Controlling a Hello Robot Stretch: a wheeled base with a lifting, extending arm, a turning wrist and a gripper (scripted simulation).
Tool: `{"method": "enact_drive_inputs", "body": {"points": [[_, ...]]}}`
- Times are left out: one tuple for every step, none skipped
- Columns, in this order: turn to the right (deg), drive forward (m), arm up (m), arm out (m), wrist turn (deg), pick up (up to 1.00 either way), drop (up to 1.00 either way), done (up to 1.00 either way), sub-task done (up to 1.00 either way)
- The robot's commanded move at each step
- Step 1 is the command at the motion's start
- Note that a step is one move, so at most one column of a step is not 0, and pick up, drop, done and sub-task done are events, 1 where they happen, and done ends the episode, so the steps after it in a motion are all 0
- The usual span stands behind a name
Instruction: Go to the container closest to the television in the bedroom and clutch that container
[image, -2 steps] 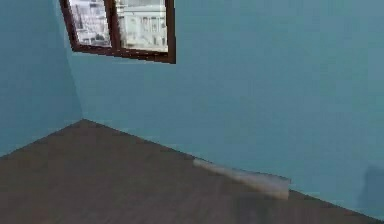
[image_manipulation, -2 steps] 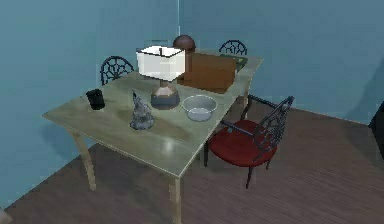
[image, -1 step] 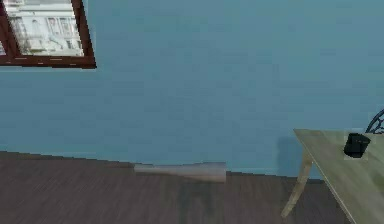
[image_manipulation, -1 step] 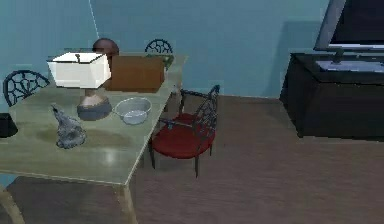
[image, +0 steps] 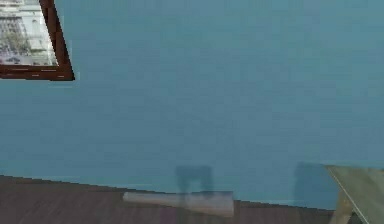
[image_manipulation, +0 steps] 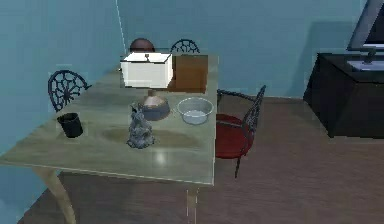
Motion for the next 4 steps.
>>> {"method": "enact_drive_inputs", "body": {"points": [[45.0, 0.0, 0.0, 0.0, 0.0, 0.0, 0.0, 0.0, 0.0], [-36.0, 0.0, 0.0, 0.0, 0.0, 0.0, 0.0, 0.0, 0.0], [45.0, 0.0, 0.0, 0.0, 0.0, 0.0, 0.0, 0.0, 0.0], [45.0, 0.0, 0.0, 0.0, 0.0, 0.0, 0.0, 0.0, 0.0]]}}
